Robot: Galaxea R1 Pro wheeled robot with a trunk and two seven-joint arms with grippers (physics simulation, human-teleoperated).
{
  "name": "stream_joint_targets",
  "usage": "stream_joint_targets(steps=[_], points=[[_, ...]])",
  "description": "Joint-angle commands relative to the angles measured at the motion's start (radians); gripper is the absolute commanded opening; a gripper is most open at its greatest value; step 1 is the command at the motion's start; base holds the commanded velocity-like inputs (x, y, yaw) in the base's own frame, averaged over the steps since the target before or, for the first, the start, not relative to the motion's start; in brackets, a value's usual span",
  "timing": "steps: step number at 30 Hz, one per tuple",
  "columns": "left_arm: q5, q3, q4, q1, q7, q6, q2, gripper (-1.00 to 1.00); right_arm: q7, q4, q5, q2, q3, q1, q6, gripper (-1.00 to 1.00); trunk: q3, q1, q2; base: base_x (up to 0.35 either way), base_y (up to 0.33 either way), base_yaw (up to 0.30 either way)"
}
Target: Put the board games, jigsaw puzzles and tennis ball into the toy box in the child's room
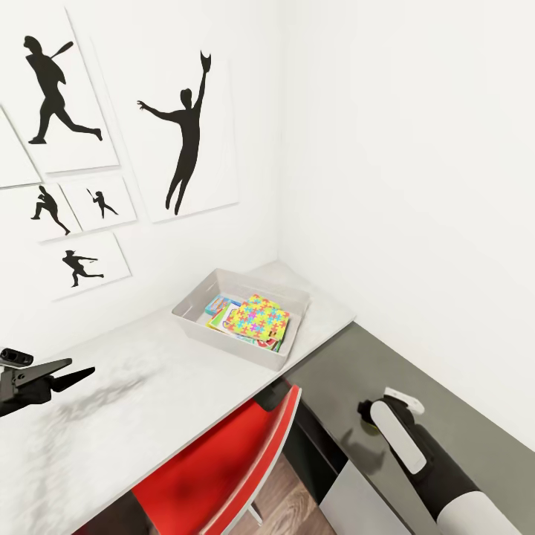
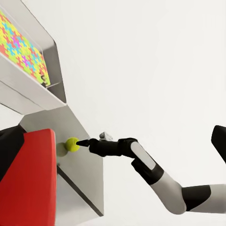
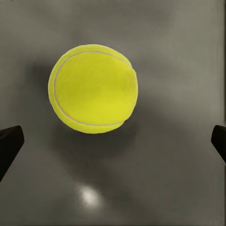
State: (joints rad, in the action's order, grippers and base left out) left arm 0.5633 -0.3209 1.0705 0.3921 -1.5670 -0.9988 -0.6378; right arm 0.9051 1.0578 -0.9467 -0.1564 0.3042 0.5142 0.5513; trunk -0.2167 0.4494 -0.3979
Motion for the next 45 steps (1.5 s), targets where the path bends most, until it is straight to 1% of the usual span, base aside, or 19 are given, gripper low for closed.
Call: stream_joint_targets(steps=[1,9,12,13,17,20,26,31,37,39,40,41,43,44,45], points=[[0.000,0.000,0.000,0.001,-0.004,-0.011,0.000,1.00,0.007,0.000,-0.005,-0.001,0.003,0.001,0.003,1.00,-0.002,0.001,-0.002,0.000,0.000,0.000],[-0.004,-0.001,0.000,0.001,-0.004,-0.011,0.000,1.00,-0.006,-0.018,-0.006,0.001,-0.003,0.001,-0.029,1.00,-0.002,0.001,-0.002,0.000,0.000,0.000],[-0.005,-0.001,0.000,0.001,-0.004,-0.011,0.000,1.00,-0.038,-0.058,-0.006,0.000,-0.003,0.007,-0.034,1.00,-0.002,0.001,-0.002,0.000,0.000,0.000],[-0.005,-0.001,0.000,0.001,-0.004,-0.011,0.000,1.00,-0.058,-0.069,-0.006,0.000,-0.003,0.010,-0.034,1.00,-0.002,0.001,-0.002,0.000,0.000,0.000],[-0.005,-0.001,0.000,0.001,-0.004,-0.011,0.000,1.00,-0.117,-0.085,-0.005,0.000,-0.002,0.015,-0.033,1.00,-0.002,0.001,-0.002,0.000,0.000,0.000],[-0.005,-0.001,0.000,0.001,-0.004,-0.011,0.000,1.00,-0.137,-0.090,-0.005,0.001,-0.001,0.016,-0.033,1.00,-0.002,0.001,-0.002,0.000,0.000,0.000],[-0.005,-0.001,0.000,0.002,-0.004,-0.011,0.000,1.00,-0.146,-0.094,-0.004,0.001,-0.001,0.019,-0.035,1.00,-0.002,0.001,-0.002,0.000,0.000,0.000],[-0.006,-0.001,0.000,0.001,-0.004,-0.011,0.000,1.00,-0.147,-0.096,-0.004,0.002,0.003,0.041,-0.035,1.00,-0.002,0.001,-0.002,0.000,0.000,0.000],[-0.005,-0.001,0.000,0.001,-0.004,-0.011,0.000,1.00,-0.151,-0.101,0.000,0.002,0.008,0.049,-0.038,1.00,-0.002,0.001,-0.002,0.000,0.000,0.000],[-0.005,-0.001,0.000,0.001,-0.004,-0.011,0.000,1.00,-0.157,-0.102,0.018,0.002,0.009,0.050,-0.038,1.00,-0.002,0.001,-0.002,0.000,0.000,0.000],[-0.006,-0.001,0.000,0.002,-0.004,-0.011,0.000,1.00,-0.165,-0.102,0.040,0.002,0.009,0.050,-0.039,1.00,-0.002,0.001,-0.002,0.000,0.000,0.000],[-0.005,-0.001,0.000,0.002,-0.004,-0.011,0.000,1.00,-0.170,-0.102,0.054,0.003,0.008,0.050,-0.039,1.00,-0.002,0.001,-0.002,0.000,0.000,0.000],[-0.006,-0.001,0.000,0.001,-0.004,-0.011,0.000,1.00,-0.195,-0.102,0.118,0.004,0.006,0.050,-0.039,1.00,-0.002,0.001,-0.002,0.000,0.000,0.000],[-0.006,-0.001,0.000,0.001,-0.004,-0.011,0.000,1.00,-0.202,-0.102,0.133,0.005,0.005,0.050,-0.039,1.00,-0.002,0.001,-0.002,0.000,0.000,0.000],[-0.006,0.000,0.000,0.001,-0.004,-0.011,0.000,1.00,-0.215,-0.104,0.156,0.006,0.004,0.050,-0.039,1.00,-0.002,0.001,-0.002,0.000,0.000,0.000]])
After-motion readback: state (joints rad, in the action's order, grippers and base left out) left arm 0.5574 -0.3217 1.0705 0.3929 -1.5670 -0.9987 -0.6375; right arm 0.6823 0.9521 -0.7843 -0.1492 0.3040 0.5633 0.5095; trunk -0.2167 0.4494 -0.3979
